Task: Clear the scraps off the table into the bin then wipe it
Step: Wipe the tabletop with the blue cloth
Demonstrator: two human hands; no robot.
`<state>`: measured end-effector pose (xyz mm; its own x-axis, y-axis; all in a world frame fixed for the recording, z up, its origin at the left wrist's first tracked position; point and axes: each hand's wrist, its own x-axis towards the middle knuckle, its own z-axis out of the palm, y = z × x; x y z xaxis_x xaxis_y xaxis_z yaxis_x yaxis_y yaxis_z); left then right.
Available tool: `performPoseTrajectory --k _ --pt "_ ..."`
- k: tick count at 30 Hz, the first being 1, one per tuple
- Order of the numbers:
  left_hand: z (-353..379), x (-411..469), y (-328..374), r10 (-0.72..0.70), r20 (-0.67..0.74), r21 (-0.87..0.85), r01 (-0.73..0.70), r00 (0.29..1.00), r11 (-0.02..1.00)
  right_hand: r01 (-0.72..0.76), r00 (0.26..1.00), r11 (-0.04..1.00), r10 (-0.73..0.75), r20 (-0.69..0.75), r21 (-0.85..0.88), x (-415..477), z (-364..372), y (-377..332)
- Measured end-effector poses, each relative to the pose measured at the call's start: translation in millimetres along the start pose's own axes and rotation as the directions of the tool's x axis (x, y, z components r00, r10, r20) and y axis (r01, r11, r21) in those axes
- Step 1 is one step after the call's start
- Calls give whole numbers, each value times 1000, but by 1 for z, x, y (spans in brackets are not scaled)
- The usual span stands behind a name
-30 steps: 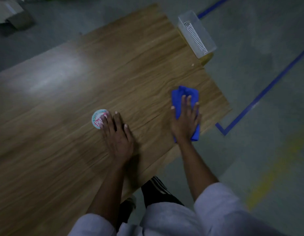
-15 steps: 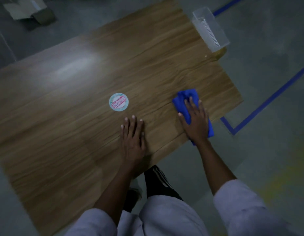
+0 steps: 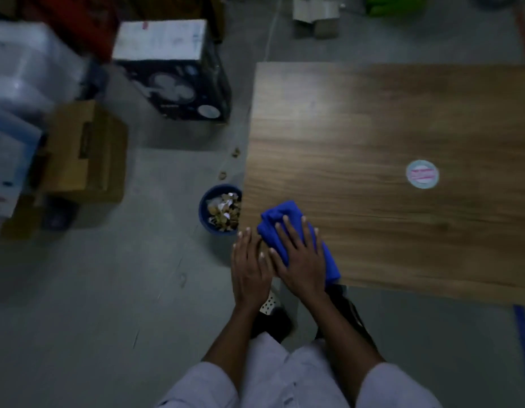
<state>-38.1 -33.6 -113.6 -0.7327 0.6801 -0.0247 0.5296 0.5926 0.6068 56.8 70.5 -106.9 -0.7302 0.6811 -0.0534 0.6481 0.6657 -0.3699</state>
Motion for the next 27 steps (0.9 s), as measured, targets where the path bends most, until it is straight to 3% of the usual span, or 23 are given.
performPoseTrajectory --k 3,7,10,13,17,19,23,27 --pt "-21 -14 -28 -269 -53 -75 265 962 961 168 984 986 -167 58 -20 7 15 -47" --pt "-41 -17 -37 -651 -19 -366 601 759 711 426 896 904 -418 149 -32 2 18 -59" --pt "-52 -6 -34 -727 -10 -442 649 686 619 603 782 797 -584 215 -27 4 19 -56" --pt "-47 5 -26 -745 -37 -495 635 666 593 687 702 726 -654 282 -26 21 24 -56" --pt "-27 14 -24 -820 -36 -535 682 571 499 801 575 599 -769 280 0 64 25 -55" --pt "-18 19 -18 -823 -61 -486 703 565 519 803 579 595 -771 266 -22 99 20 -52" --pt "-3 46 -3 -696 -131 -288 645 706 708 730 678 670 -690 253 -131 183 14 -35" --pt "3 82 -1 -640 -186 -188 612 745 768 600 796 780 -557 238 -181 254 -1 -23"
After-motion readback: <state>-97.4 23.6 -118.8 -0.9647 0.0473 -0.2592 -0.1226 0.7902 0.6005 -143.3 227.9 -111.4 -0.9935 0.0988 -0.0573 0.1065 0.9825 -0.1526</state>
